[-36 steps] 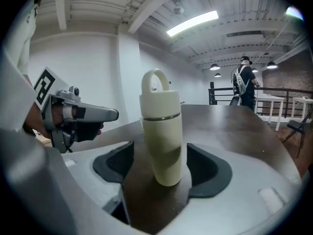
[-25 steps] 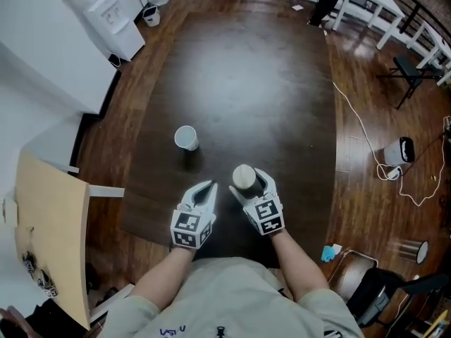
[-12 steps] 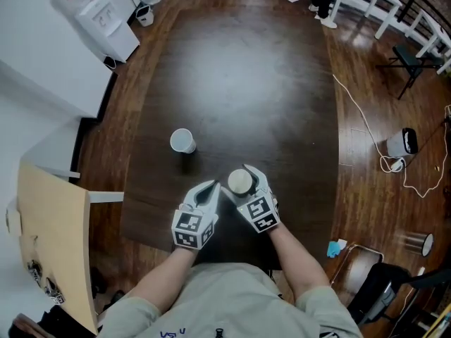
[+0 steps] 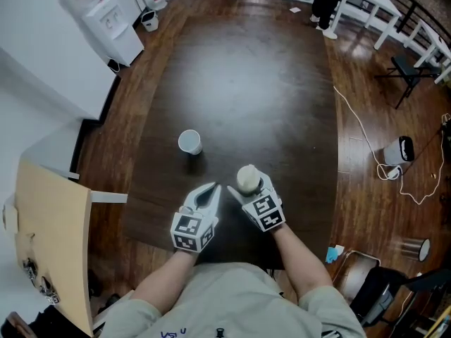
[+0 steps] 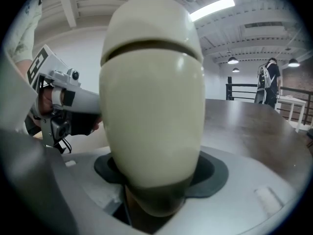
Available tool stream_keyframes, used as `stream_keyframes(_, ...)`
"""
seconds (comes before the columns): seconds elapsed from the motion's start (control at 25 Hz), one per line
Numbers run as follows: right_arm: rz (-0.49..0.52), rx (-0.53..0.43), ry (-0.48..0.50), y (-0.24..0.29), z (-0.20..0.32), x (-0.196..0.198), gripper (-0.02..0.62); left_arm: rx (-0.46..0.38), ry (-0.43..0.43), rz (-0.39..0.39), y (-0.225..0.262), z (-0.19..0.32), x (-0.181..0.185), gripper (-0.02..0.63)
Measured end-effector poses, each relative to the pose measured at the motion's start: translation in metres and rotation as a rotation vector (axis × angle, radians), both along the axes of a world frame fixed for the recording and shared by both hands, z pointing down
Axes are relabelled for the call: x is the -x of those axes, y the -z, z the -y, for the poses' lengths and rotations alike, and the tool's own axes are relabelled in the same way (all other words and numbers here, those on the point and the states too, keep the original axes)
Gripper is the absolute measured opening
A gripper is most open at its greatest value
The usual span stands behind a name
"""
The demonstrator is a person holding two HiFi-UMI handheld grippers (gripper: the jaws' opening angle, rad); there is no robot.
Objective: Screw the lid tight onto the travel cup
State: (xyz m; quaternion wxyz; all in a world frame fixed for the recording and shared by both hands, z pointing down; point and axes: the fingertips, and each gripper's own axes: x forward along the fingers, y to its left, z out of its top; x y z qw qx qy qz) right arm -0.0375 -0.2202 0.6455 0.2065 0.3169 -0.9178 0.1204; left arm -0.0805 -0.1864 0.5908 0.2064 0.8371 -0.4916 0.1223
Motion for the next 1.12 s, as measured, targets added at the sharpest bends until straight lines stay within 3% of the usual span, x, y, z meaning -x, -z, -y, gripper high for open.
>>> stream_keyframes(0.2, 0.066, 0.120, 0.044, 0.025, -0.019, -0.006, 0.305, -0.048, -0.022, -0.081, 0.025, 0.000, -0.002, 0.005)
stream_keyframes(0.48, 0.158, 0.315, 0.259, 0.075, -0.079, 0.004, 0.305, -0.094, -0.106, -0.201, 0.073, -0.010, -0.002, 0.005)
stream_keyframes(0.72, 0.220, 0.497, 0.461, 0.105, -0.132, 0.015, 0.305, -0.077, -0.247, -0.310, 0.114, -0.034, -0.003, 0.005)
stream_keyframes(0.92, 0.288, 0.579, 0.585, 0.128, -0.156, 0.019, 0.305, -0.028, -0.340, -0.456, 0.137, -0.049, -0.011, 0.010)
stream_keyframes(1.12, 0.269, 0.584, 0.627, 0.137, -0.163, 0.017, 0.305, 0.016, -0.443, -0.564, 0.163, -0.064, -0.023, 0.162)
